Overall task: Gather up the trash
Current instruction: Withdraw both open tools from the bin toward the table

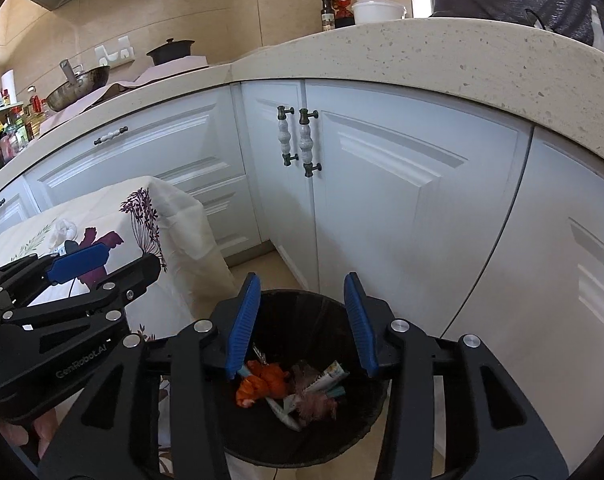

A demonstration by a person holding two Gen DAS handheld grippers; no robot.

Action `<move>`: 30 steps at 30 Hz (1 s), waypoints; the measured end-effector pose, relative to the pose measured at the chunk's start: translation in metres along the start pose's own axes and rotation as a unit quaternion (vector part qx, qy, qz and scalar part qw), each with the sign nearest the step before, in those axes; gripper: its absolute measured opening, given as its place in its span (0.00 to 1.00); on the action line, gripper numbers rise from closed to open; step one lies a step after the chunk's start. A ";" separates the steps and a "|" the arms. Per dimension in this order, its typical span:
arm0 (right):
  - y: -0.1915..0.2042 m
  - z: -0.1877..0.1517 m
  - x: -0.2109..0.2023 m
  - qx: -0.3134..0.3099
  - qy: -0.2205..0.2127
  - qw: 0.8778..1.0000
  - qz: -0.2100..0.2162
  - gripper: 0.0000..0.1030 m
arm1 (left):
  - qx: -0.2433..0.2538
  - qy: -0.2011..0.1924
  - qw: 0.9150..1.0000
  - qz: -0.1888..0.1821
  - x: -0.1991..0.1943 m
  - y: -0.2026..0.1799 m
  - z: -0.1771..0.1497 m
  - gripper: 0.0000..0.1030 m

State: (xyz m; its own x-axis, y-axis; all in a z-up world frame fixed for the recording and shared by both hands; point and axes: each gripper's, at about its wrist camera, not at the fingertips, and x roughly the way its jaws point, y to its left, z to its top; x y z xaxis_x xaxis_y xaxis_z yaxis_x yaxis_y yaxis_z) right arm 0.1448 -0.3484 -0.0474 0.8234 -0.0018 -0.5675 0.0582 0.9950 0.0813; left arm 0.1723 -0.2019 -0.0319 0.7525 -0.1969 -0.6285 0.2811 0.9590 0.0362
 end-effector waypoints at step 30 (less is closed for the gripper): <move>0.034 0.006 -0.011 -0.012 -0.010 1.000 0.025 0.45 | -0.006 -0.014 0.999 0.040 -0.036 0.073 -0.012 0.74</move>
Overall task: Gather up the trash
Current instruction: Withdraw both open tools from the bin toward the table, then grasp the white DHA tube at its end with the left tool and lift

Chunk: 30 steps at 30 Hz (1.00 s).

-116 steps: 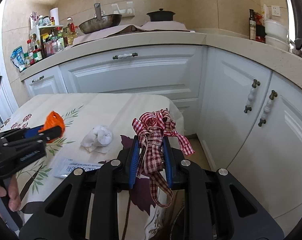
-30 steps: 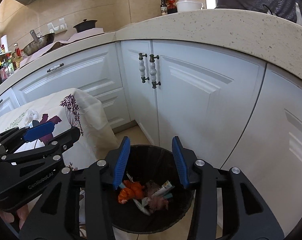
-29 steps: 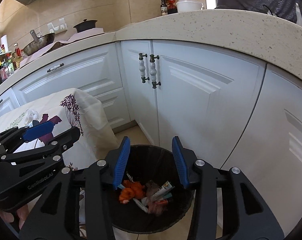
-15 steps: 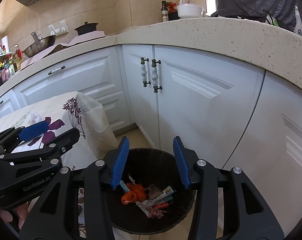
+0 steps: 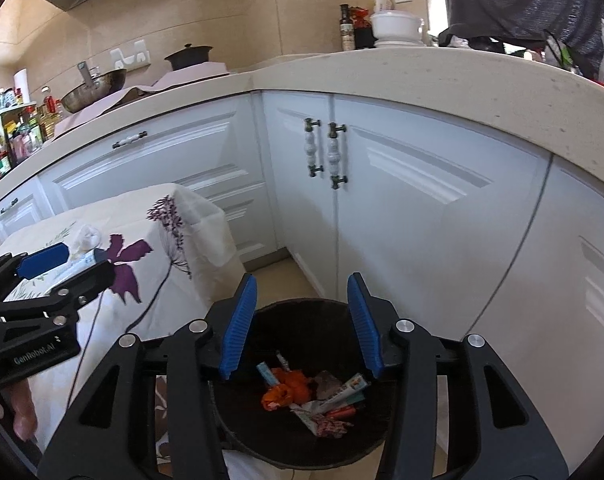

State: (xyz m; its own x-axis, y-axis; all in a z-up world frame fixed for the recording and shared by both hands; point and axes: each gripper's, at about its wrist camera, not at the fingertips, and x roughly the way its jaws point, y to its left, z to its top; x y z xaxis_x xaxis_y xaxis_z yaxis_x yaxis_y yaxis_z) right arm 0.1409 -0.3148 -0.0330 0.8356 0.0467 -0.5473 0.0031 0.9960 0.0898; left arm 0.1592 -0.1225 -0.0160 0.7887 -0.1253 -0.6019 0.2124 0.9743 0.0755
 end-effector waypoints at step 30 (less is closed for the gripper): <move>0.097 0.004 0.054 -0.064 0.043 0.994 0.076 0.45 | -0.013 0.095 0.995 0.040 0.034 0.113 -0.029 0.74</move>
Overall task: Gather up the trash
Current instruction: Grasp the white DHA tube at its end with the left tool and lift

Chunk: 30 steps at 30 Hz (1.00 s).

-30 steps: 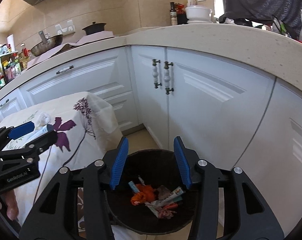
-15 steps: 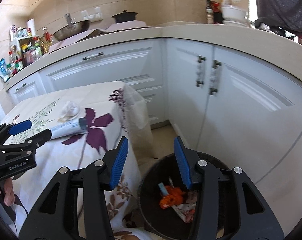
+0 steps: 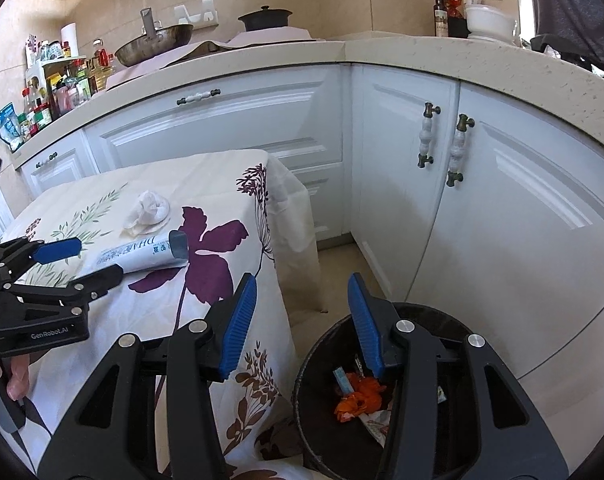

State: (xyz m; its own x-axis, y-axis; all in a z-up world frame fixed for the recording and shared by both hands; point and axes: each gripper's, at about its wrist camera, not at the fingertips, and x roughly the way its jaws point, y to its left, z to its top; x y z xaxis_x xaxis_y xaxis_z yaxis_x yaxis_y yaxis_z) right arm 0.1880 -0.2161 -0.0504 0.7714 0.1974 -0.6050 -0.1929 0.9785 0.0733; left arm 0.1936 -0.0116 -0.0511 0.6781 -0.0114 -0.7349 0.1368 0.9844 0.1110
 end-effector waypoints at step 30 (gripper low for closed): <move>0.008 -0.003 0.003 -0.002 0.002 1.000 0.008 0.45 | 0.048 -0.022 0.998 -0.031 -0.018 -0.018 -0.008 0.04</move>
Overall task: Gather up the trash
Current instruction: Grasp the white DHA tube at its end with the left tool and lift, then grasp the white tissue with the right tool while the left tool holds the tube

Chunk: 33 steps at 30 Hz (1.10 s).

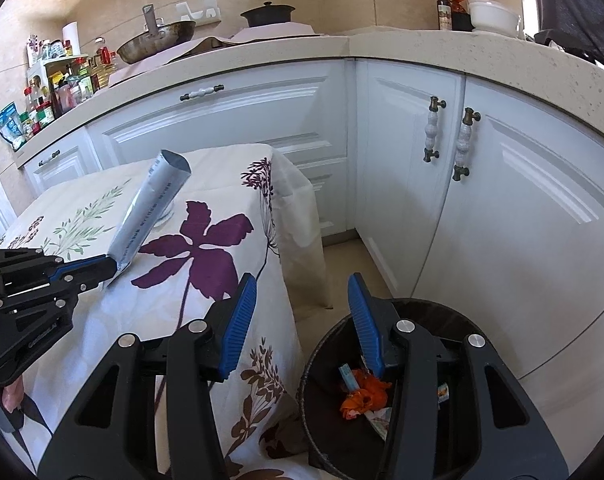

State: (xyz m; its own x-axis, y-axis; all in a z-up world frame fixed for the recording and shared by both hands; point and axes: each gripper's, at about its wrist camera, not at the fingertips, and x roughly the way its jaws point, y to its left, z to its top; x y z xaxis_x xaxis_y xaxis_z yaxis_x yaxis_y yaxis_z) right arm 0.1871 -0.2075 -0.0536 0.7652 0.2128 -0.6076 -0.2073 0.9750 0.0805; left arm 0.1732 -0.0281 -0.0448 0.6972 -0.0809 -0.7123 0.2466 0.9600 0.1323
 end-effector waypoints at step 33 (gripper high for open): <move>0.109 0.058 0.042 -0.086 -0.010 0.993 0.076 0.45 | -0.174 -0.021 0.976 0.129 -0.043 0.141 -0.034 0.03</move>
State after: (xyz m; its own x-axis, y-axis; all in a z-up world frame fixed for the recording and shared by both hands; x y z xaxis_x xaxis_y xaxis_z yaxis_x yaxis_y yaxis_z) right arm 0.2319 -0.0882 -0.0242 0.7292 0.3594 -0.5823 -0.4205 0.9067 0.0331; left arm 0.1546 0.1201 -0.0188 0.7348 0.1725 -0.6559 -0.1803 0.9820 0.0563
